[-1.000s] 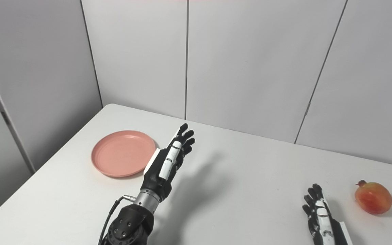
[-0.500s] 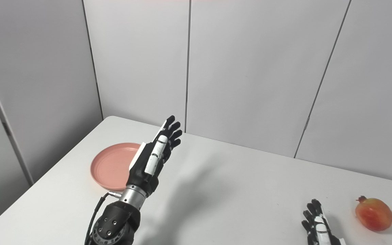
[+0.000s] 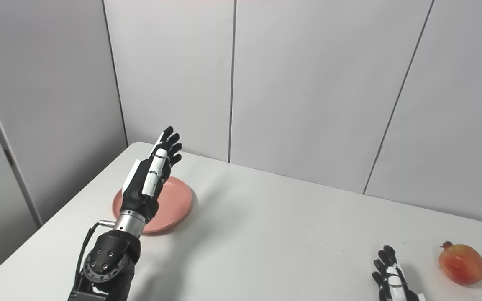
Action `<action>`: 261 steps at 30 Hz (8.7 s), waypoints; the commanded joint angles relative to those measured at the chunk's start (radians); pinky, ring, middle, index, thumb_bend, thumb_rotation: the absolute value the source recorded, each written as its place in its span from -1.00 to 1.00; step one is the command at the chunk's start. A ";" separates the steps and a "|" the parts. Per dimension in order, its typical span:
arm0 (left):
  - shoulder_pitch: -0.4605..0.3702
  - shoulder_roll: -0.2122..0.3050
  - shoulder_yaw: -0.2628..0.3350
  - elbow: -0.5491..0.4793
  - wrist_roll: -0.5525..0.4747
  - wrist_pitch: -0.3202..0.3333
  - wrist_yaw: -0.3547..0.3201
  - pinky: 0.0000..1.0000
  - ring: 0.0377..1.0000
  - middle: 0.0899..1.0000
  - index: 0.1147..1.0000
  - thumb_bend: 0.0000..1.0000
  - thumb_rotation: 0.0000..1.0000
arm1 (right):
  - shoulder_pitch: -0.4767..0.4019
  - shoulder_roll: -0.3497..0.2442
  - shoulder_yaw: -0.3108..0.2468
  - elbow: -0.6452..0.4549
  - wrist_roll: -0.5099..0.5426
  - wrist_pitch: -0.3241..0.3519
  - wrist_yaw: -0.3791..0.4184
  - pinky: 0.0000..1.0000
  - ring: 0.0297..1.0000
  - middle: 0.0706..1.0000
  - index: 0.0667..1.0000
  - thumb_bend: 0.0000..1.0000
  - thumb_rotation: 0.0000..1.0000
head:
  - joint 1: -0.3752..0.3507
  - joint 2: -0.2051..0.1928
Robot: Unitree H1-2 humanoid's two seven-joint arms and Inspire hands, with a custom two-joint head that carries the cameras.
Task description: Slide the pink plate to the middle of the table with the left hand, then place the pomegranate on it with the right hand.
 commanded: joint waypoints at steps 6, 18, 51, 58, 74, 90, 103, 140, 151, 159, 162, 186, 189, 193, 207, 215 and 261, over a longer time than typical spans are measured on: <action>-0.039 0.056 0.049 -0.031 0.003 -0.026 0.021 0.98 0.94 0.98 0.96 -0.15 1.00 | 0.013 0.009 -0.001 -0.010 0.014 0.007 0.002 1.00 1.00 1.00 1.00 -0.94 1.00 | 0.009 0.005; -0.032 0.114 0.120 -0.020 -0.047 -0.033 0.027 1.00 0.97 1.00 0.98 -0.17 1.00 | 0.019 0.007 0.001 -0.027 0.016 0.022 0.004 1.00 1.00 1.00 1.00 -0.92 1.00 | 0.021 0.017; -0.005 0.198 0.284 0.083 -0.238 0.045 0.031 0.98 0.94 0.94 0.90 -0.29 1.00 | 0.024 0.004 -0.002 -0.059 0.035 0.055 -0.004 1.00 1.00 1.00 1.00 -0.89 1.00 | 0.041 0.045; -0.002 0.203 0.301 0.108 -0.268 0.056 0.036 0.97 0.92 0.93 0.89 -0.31 1.00 | 0.026 -0.002 0.003 -0.063 0.036 0.049 0.000 1.00 1.00 1.00 1.00 -0.90 1.00 | 0.044 0.051; -0.007 0.207 0.299 0.244 -0.305 0.029 -0.003 0.96 0.92 0.91 0.88 -0.29 1.00 | 0.024 -0.001 0.001 -0.073 0.044 0.060 -0.005 1.00 1.00 1.00 1.00 -0.91 1.00 | 0.046 0.061; -0.014 0.207 0.265 0.375 -0.302 -0.024 -0.049 0.89 0.92 0.92 0.91 -0.27 1.00 | 0.027 -0.003 0.006 -0.088 0.037 0.065 -0.007 1.00 1.00 1.00 1.00 -0.90 1.00 | 0.044 0.070; -0.020 0.194 0.234 0.433 -0.282 -0.063 -0.044 0.95 0.90 0.90 0.88 -0.20 1.00 | 0.027 -0.002 0.006 -0.099 0.038 0.073 -0.011 1.00 1.00 1.00 1.00 -0.93 1.00 | 0.043 0.077; -0.056 0.161 0.132 0.476 -0.265 -0.055 -0.046 0.93 0.92 0.91 0.87 -0.24 1.00 | 0.027 -0.001 0.010 -0.116 0.032 0.087 -0.017 1.00 1.00 1.00 1.00 -0.93 1.00 | 0.028 0.095; -0.053 0.134 0.111 0.418 -0.262 0.004 -0.015 0.87 0.86 0.86 0.85 -0.27 1.00 | 0.025 -0.001 0.008 -0.098 0.032 0.066 -0.012 1.00 1.00 1.00 1.00 -0.94 1.00 | 0.024 0.100; -0.052 0.120 0.087 0.409 -0.260 0.012 -0.027 0.89 0.88 0.88 0.86 -0.22 1.00 | 0.024 0.000 0.008 -0.094 0.035 0.064 -0.008 1.00 1.00 1.00 1.00 -0.92 1.00 | 0.017 0.103; -0.053 0.116 0.073 0.408 -0.259 0.011 -0.036 0.92 0.89 0.90 0.88 -0.20 1.00 | 0.024 0.000 0.010 -0.091 0.032 0.060 -0.007 1.00 1.00 1.00 1.00 -0.92 1.00 | 0.012 0.105; -0.078 0.055 0.006 0.401 -0.234 0.053 -0.037 0.92 0.88 0.87 0.86 -0.23 1.00 | 0.028 0.007 0.026 -0.067 -0.016 0.022 -0.017 1.00 1.00 1.00 1.00 -0.79 1.00 | -0.071 0.142; -0.076 0.047 0.004 0.395 -0.240 0.059 -0.039 0.93 0.88 0.87 0.86 -0.24 1.00 | 0.026 0.009 0.028 -0.058 -0.025 0.011 -0.016 1.00 1.00 1.00 1.00 -0.77 1.00 | -0.084 0.148; -0.074 0.032 -0.004 0.385 -0.242 0.070 -0.047 0.91 0.88 0.87 0.87 -0.26 1.00 | 0.026 0.016 0.029 -0.053 -0.036 0.007 -0.023 1.00 1.00 1.00 1.00 -0.74 1.00 | -0.100 0.155; -0.059 0.008 -0.088 0.343 -0.227 0.077 -0.093 0.90 0.89 0.88 0.87 -0.23 1.00 | 0.022 0.021 0.038 -0.037 -0.030 -0.005 -0.004 1.00 1.00 1.00 1.00 -0.59 1.00 | -0.168 0.184; -0.052 -0.013 -0.132 0.314 -0.208 0.110 -0.100 0.88 0.88 0.88 0.86 -0.22 1.00 | 0.019 0.024 0.041 -0.036 -0.013 0.004 0.003 1.00 1.00 1.00 1.00 -0.53 1.00 | -0.183 0.192; 0.049 -0.127 -0.294 0.199 -0.096 0.143 -0.123 0.82 0.84 0.85 0.81 -0.17 1.00 | 0.024 0.066 0.080 -0.109 -0.063 0.075 -0.065 1.00 0.96 0.98 1.00 -0.58 1.00 | -0.386 0.310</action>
